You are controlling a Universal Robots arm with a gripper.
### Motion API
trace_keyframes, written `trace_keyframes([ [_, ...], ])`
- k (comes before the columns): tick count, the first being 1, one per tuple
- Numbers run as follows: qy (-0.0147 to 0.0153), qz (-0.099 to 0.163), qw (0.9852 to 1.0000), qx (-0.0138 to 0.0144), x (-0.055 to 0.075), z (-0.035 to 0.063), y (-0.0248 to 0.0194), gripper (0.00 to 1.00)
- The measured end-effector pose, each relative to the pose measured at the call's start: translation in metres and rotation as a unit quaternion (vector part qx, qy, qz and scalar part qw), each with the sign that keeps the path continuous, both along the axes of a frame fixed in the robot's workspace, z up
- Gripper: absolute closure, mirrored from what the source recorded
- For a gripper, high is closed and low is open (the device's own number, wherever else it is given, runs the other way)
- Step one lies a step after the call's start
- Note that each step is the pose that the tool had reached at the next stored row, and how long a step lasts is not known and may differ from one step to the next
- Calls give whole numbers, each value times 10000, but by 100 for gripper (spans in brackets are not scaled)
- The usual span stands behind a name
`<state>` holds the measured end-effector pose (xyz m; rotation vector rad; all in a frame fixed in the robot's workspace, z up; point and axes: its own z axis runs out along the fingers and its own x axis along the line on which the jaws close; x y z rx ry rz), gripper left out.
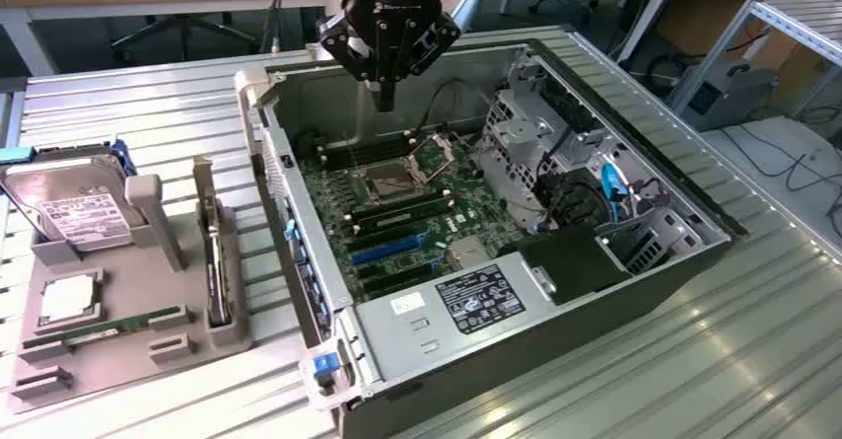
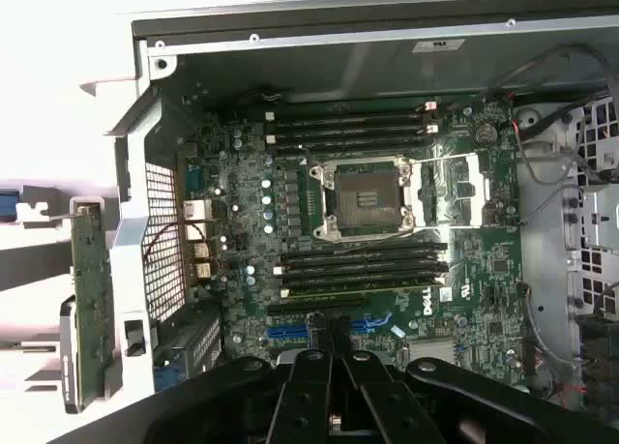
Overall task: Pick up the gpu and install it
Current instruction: 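Reach for the gpu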
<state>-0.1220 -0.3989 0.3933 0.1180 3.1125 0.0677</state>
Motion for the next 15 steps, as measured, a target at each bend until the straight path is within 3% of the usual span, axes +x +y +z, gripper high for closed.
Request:
trace_keyframes([
  [15,-1,0,10000,0,-165,0,0,89],
])
